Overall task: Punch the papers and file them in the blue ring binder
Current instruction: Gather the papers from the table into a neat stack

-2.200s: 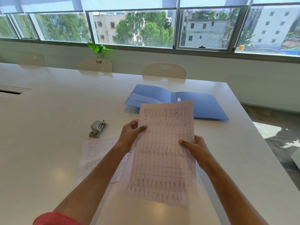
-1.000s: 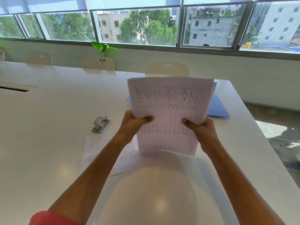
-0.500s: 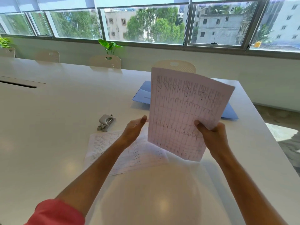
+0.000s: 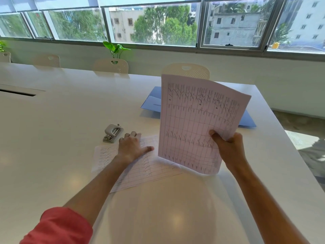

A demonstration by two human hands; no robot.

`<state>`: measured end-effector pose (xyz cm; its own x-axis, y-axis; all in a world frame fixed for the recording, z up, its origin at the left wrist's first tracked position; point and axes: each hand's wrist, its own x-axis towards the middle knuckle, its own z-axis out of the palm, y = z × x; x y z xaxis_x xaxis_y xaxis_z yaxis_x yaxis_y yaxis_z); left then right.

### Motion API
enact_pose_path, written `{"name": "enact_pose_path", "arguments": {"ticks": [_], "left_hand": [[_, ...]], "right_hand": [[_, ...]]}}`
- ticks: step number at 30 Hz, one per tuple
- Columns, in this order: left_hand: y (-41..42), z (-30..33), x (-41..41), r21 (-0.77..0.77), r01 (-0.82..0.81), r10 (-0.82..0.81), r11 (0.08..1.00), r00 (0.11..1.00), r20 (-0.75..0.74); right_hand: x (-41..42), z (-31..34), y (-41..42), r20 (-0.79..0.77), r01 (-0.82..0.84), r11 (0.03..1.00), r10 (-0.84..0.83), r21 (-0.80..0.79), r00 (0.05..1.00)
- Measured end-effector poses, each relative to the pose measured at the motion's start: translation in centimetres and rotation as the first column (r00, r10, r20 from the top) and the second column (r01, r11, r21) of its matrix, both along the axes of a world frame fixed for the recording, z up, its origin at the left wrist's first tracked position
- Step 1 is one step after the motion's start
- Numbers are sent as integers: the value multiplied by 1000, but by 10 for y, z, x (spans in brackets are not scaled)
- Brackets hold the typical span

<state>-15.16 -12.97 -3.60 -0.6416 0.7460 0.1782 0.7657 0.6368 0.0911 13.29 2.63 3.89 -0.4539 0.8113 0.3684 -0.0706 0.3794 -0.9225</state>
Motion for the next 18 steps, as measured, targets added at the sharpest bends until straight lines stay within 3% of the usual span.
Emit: {"name": "enact_pose_path", "arguments": {"ticks": [4, 8, 13, 18], "left_hand": [[1, 2, 0, -4, -3, 3, 1000, 999, -50], [3, 5, 1, 8, -34, 34, 999, 999, -4], [8, 20, 5, 308, -108, 5, 945, 948, 319], [14, 45, 14, 469, -74, -118, 880, 922, 368]], "right_hand": [[0, -1, -1, 13, 21, 1000, -21, 11, 1000], [2, 4, -3, -5, 12, 1000, -12, 11, 1000], [10, 11, -4, -138, -68, 993, 54, -101, 989], [19, 14, -4, -183, -173, 961, 134, -217, 974]]}}
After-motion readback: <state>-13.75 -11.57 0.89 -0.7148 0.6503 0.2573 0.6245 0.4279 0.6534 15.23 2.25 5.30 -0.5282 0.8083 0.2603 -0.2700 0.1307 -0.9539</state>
